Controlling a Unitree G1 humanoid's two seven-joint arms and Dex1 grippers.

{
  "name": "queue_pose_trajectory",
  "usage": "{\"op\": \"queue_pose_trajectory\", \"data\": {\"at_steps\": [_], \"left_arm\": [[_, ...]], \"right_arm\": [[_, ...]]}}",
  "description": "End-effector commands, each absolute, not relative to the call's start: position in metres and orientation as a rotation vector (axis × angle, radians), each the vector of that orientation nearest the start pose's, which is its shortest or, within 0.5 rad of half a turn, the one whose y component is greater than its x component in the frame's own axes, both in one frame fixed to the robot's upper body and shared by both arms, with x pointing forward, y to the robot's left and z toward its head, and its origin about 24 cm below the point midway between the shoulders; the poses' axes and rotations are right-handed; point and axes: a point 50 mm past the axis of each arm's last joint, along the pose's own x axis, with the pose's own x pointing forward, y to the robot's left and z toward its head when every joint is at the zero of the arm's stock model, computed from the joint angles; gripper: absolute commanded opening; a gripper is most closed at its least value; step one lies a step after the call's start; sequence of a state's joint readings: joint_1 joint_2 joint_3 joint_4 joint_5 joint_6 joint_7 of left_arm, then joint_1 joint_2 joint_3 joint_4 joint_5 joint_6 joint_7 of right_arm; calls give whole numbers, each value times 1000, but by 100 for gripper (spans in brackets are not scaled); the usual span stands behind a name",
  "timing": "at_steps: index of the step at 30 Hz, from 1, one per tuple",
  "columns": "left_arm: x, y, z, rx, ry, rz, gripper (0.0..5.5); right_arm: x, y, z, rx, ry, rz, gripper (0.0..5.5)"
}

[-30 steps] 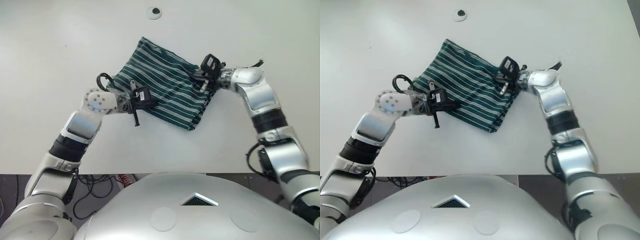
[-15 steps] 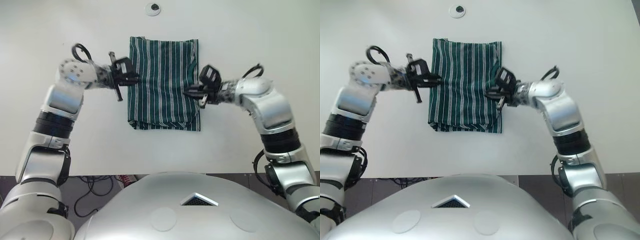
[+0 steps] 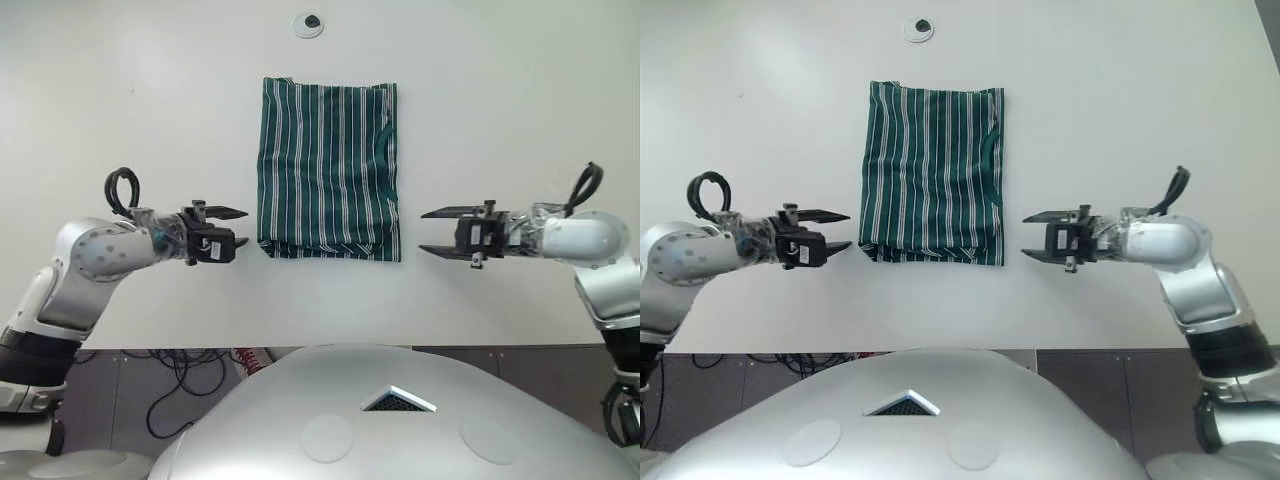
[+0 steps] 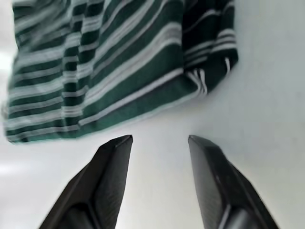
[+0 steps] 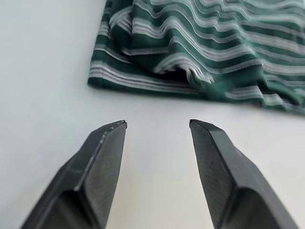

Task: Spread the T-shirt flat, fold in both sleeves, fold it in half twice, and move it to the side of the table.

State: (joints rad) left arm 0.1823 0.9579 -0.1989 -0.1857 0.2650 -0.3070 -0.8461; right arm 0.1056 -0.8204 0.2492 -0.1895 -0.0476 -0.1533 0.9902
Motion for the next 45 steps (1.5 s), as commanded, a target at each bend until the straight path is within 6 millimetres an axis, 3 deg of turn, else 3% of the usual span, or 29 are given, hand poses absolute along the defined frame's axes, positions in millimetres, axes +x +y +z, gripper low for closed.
{"op": "queue_pose_trajectory", "data": {"at_steps": [1,5,10,15,20,24,28,32,36,40,45], "left_arm": [[171,216,30,1193,340,-1321,212],[172,207,26,1197,295,-1357,212],[169,199,23,1203,259,-1412,212],[167,196,22,1214,242,-1473,154],[168,198,22,1231,250,-1517,75],[179,203,38,1090,308,-1458,17],[185,201,61,829,374,-1419,5],[206,199,84,562,393,-1304,4],[247,191,107,326,330,-1135,4],[284,177,105,248,330,-989,4],[318,171,100,212,374,-852,4]], "right_arm": [[188,-176,43,-841,205,1307,243],[186,-165,37,-888,139,1326,243],[188,-170,9,-952,129,1341,243],[189,-178,-17,-957,143,1346,164],[182,-178,-25,-916,165,1389,73],[163,-181,-5,-740,292,1499,1],[162,-177,16,-435,420,1490,0],[199,-176,51,-113,447,1304,0],[227,-181,83,123,489,1167,0],[252,-167,99,369,467,1073,0],[274,-157,102,556,463,991,0]]}}
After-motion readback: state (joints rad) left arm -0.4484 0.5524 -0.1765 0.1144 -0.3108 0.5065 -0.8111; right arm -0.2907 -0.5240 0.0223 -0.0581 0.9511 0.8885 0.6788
